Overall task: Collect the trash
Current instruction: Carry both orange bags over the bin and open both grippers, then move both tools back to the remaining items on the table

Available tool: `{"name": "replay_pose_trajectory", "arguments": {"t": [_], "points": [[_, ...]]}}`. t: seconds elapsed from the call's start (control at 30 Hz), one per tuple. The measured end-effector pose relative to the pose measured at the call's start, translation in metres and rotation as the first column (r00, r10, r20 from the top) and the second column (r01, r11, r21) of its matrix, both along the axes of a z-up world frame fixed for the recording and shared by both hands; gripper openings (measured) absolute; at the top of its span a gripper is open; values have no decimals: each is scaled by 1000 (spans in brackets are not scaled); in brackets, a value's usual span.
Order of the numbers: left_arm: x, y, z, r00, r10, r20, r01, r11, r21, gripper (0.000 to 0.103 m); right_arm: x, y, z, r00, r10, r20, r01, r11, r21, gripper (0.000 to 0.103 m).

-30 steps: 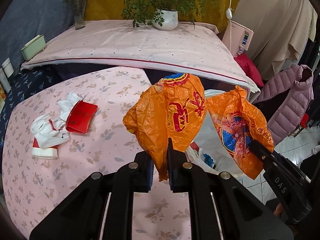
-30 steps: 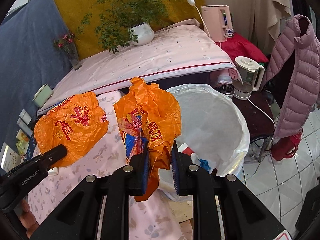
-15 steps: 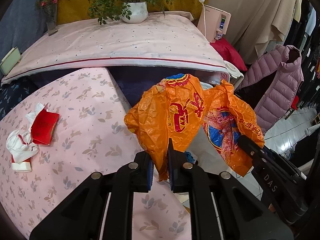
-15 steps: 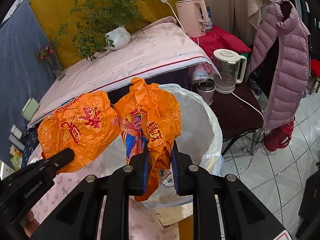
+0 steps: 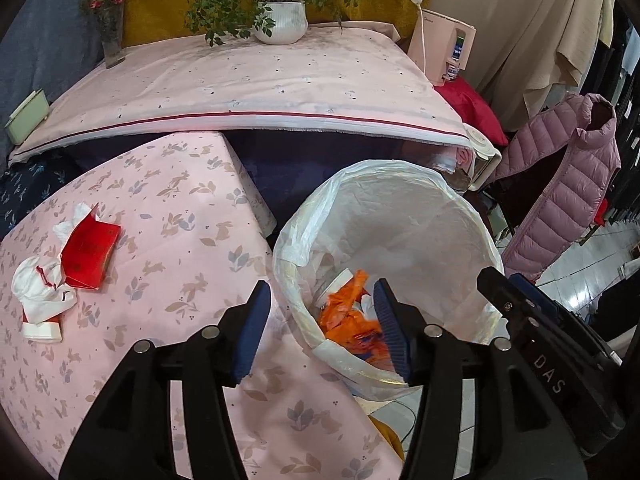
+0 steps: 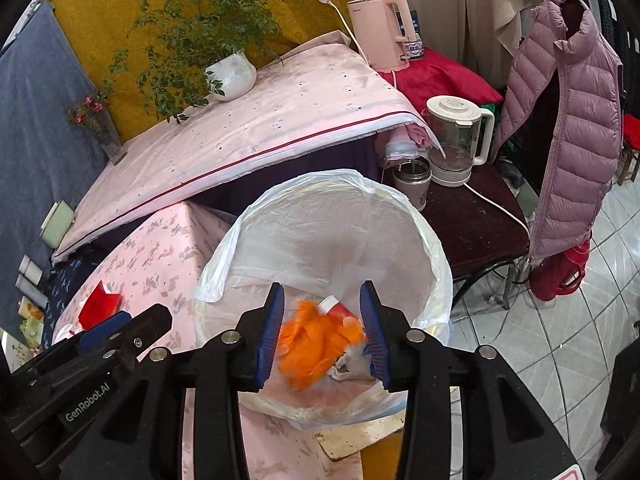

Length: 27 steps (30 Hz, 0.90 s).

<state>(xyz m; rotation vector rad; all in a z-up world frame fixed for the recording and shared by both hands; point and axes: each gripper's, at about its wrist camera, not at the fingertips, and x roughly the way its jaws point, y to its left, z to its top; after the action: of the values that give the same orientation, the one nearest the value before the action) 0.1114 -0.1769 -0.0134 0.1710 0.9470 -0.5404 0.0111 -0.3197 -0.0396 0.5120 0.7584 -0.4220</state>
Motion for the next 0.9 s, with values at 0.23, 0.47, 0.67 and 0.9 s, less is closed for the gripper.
{"name": "replay_pose_trajectory", "arguments": {"t": [0.23, 0.47, 0.67, 0.9], "points": [[5, 16, 1, 999, 45, 1, -45, 999, 0, 54, 6, 10, 3, 1000, 23, -8, -23, 1000, -15, 40], [8, 37, 1, 996, 88, -6, -88, 996, -4, 54, 13, 28, 5, 998, 65, -14, -66, 997, -29, 42], [10, 60, -1, 991, 133, -17, -133, 991, -11, 54, 20, 50, 8, 994, 109, -22, -110, 993, -43, 42], [15, 91, -4, 981, 194, -30, -194, 981, -17, 54, 30, 77, 10, 986, 164, -30, -165, 985, -54, 42]]}}
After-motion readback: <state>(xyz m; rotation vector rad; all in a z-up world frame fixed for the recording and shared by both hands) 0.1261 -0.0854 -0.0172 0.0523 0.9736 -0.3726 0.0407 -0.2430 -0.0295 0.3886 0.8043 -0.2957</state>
